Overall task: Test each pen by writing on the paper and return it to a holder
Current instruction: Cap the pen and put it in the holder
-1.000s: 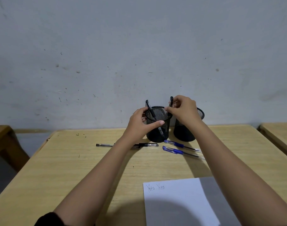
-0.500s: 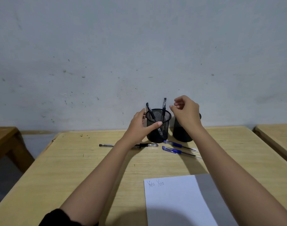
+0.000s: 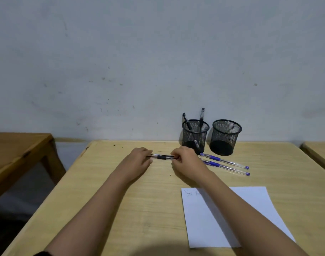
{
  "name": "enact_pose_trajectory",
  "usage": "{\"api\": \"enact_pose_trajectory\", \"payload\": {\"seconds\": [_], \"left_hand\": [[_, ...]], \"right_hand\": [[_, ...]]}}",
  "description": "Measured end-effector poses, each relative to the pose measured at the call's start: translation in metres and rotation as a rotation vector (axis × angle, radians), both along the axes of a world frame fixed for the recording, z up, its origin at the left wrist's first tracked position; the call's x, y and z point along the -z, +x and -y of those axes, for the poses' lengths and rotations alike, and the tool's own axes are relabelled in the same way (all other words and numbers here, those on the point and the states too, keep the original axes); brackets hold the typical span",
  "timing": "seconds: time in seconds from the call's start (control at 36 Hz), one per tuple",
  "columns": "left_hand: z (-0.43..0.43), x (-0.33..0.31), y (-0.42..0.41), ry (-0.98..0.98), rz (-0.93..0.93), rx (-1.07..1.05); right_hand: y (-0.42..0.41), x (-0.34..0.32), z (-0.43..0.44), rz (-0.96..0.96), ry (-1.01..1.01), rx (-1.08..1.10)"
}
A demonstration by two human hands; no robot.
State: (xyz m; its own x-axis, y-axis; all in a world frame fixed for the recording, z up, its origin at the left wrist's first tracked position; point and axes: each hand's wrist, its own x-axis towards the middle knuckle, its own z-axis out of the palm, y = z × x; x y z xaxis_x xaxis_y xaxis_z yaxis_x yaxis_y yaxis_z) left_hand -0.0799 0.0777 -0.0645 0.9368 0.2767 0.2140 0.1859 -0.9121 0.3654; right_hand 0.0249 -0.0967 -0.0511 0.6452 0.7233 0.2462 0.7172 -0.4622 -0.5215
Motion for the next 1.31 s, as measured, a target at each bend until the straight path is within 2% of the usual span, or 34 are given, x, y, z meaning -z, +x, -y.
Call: {"api": "enact_pose_trajectory", "payload": {"seconds": [0.22,0.31,0.39,0.53,0.64,0.72,0.78,0.89,1.06,1.31], "left_hand": [[0.004,0.007,-0.001,0.116,0.119,-0.025],[0.004,0.004,-0.006,0.076,0.108,-0.010],[0.008,-0.001,-0.009,-0.072,0.150,-0.027],[0.043,-0.019,-0.013,-0.435,0.287,-0.097],[0.081,-0.033,-0.006,-0.753,0.392,-0.096],[0.107,-0.036,-0.002,-0.899,0.440,-0.088],[0.118,-0.036,0.000,-0.948,0.433,-0.063],[0.118,-0.041,0.001,-0.922,0.395,-0.006],[0.102,-0.070,0.006,-0.879,0.439,0.107],[0.101,-0.078,0.009,-0.725,0.295,0.186]], "right_hand": [[-0.002,0.009,-0.009,0.134,-0.079,-0.009],[-0.001,0.008,-0.007,0.139,-0.069,-0.038],[-0.003,0.000,-0.001,0.034,0.062,0.002],[-0.003,-0.028,0.013,-0.363,0.538,0.163],[-0.004,-0.045,0.025,-0.560,0.692,0.210],[-0.009,-0.052,0.033,-0.618,0.758,0.196],[-0.009,-0.055,0.041,-0.569,0.761,0.209],[-0.009,-0.060,0.059,-0.416,0.686,0.186],[-0.019,-0.062,0.074,-0.229,0.505,0.099],[-0.018,-0.065,0.088,-0.022,0.226,-0.037]]}}
